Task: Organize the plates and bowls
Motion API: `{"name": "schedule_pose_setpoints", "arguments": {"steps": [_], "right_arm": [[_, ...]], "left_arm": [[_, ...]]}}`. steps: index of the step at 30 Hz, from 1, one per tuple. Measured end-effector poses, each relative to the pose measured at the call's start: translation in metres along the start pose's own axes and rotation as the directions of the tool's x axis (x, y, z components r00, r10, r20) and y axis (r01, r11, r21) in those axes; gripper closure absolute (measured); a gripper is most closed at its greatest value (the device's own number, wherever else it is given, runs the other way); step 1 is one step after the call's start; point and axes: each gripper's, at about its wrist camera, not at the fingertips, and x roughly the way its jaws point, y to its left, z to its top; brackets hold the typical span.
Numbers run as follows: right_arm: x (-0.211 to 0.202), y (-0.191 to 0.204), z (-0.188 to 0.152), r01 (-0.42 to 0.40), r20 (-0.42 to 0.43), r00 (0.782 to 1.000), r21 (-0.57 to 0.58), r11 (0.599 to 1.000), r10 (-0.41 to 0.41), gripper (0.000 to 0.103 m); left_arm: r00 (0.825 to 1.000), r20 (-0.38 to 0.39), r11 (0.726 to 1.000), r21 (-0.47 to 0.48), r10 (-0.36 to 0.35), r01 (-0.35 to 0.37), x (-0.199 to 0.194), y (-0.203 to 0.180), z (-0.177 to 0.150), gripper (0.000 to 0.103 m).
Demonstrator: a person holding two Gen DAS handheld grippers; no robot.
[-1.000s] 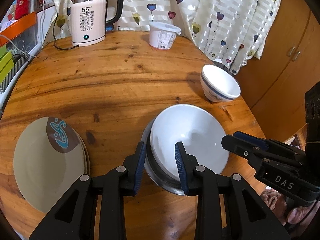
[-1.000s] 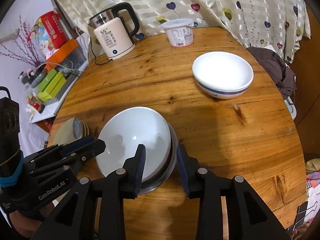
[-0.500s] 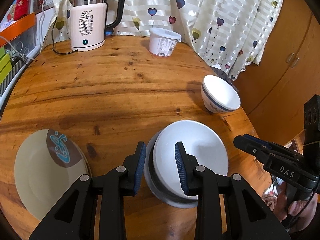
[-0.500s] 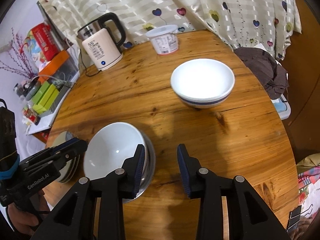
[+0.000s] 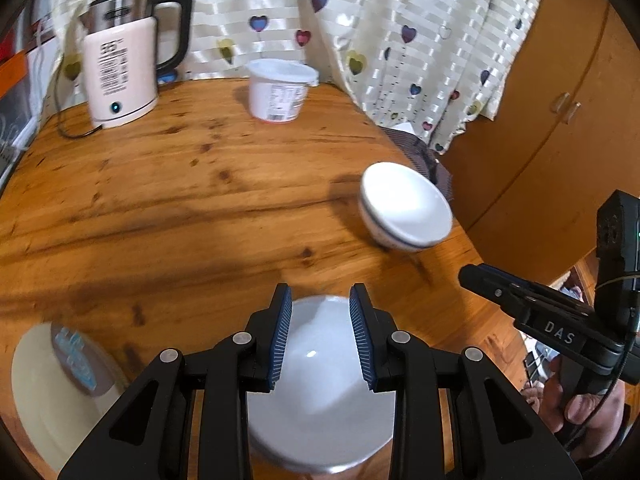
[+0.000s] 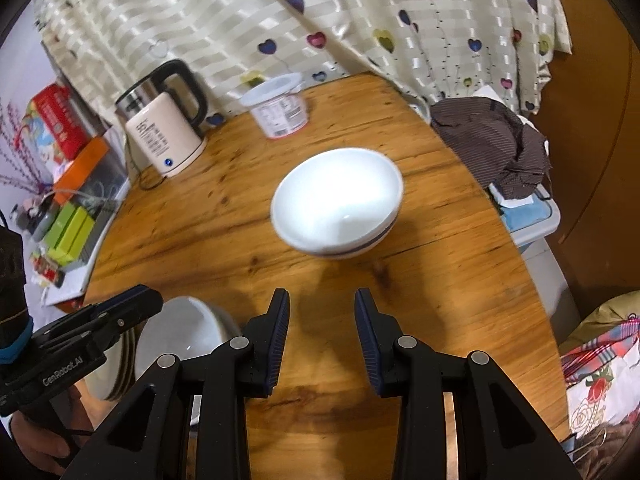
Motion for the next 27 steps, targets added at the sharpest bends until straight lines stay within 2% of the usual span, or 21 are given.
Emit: {"name": "schedule_pose_setpoints", "arguments": {"steps": [14,27], "right_arm": [[0.013,-0.026,0.028,0.029,0.021,0.999,0.05,0.998,-0.03,0.07],[0.036,-0.04,0.046,0.028,0.008,1.0,0.072,0.997,-0.029,0.07]], "left_arm": [[0.996,-0.056,0.997,0.026,-0.075,0.076,0.039,-0.024,0.04,0.072],[0.988,-0.118,0.995,0.002,-0.1,0.101,0.079,-0.031,0.065,0.072]]}}
